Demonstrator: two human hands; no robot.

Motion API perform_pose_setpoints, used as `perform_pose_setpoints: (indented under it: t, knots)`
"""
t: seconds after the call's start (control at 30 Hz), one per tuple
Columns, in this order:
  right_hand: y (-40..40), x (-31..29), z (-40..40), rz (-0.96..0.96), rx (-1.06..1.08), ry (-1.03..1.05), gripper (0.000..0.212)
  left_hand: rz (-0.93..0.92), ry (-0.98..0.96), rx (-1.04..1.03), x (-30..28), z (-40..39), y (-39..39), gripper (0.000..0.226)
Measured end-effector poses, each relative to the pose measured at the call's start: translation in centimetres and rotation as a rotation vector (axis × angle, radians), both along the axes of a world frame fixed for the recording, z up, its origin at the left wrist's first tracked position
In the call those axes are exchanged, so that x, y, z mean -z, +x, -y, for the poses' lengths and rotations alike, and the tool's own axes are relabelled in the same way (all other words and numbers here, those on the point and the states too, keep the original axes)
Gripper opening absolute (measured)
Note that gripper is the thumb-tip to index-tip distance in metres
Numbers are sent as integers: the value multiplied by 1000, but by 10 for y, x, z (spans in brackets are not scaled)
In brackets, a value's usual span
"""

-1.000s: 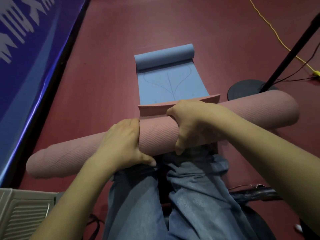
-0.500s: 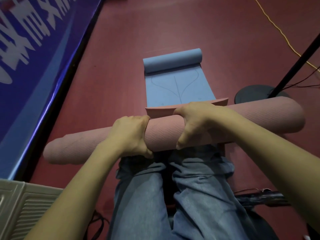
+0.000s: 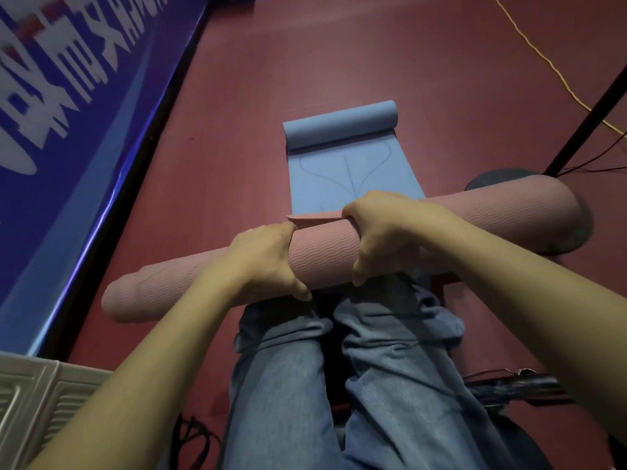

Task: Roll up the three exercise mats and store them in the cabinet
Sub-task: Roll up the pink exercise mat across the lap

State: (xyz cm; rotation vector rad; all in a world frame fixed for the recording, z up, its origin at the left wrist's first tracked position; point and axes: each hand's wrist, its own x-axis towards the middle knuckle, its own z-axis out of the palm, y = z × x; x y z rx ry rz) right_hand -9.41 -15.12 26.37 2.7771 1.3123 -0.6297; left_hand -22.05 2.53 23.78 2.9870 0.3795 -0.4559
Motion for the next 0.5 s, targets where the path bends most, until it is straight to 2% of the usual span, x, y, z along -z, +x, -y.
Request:
perform_pose_setpoints:
  t: [0.13, 0.2, 0.27, 0.37, 0.5]
  knots:
    - [12, 2, -7, -72, 32, -28, 85, 95, 129, 37, 12, 8, -13, 149]
    - [15, 2, -8, -97, 29, -31, 85, 99, 125, 27, 15, 8, -15, 160]
    - [16, 2, -8, -109, 29, -19, 86, 106, 142, 49, 17, 3, -10, 152]
    - [13, 9, -3, -78, -4, 5, 87, 123, 196, 109, 15, -5, 1, 107]
    - [12, 23, 0, 14, -53, 38, 89, 28, 119, 98, 10, -13, 15, 89]
